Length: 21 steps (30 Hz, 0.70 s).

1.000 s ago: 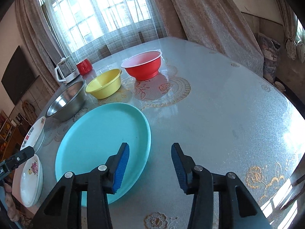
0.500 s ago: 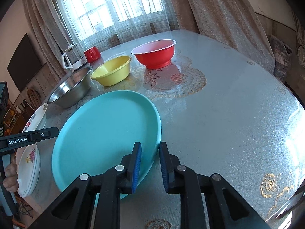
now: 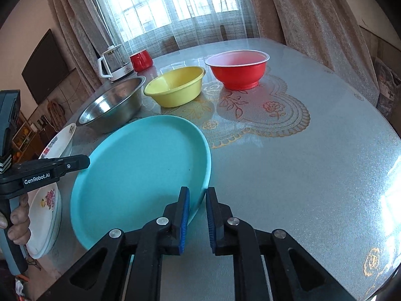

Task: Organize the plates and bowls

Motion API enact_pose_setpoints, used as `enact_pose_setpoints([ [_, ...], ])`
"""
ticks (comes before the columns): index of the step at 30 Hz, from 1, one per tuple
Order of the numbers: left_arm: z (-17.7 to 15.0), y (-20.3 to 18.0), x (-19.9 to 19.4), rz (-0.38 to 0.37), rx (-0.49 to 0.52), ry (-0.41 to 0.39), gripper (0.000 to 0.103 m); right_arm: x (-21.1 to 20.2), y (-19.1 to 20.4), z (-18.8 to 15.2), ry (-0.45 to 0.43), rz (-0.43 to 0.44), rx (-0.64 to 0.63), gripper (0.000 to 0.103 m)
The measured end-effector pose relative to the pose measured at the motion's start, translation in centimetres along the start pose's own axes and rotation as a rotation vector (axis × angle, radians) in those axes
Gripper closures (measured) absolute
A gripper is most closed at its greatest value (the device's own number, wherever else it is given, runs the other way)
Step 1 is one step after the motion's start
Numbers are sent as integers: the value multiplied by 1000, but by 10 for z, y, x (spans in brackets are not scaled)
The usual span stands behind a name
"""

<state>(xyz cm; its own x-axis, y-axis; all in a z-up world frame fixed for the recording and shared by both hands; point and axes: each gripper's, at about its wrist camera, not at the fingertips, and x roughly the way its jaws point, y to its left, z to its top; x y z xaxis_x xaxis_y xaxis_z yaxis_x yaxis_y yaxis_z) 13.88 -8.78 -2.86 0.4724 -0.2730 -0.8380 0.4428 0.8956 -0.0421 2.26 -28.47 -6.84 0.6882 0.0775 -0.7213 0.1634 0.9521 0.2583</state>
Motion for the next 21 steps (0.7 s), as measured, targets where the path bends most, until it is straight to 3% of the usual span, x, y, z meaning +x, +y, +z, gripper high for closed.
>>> enact_pose_setpoints([
  [5,1,14,-8,39,-7,-33,99,2,7,1,-6,-48,-42,90],
  [10,4,23,0,26,-23,-9,94,3,6,2,-4,-39,-43,89],
  [15,-3,18,8,42,26,15,95,2,6,0,1,1,-46,89],
  [21,-11,24,5,52,15,14,97,2,9,-1,-2,15,-73,89],
])
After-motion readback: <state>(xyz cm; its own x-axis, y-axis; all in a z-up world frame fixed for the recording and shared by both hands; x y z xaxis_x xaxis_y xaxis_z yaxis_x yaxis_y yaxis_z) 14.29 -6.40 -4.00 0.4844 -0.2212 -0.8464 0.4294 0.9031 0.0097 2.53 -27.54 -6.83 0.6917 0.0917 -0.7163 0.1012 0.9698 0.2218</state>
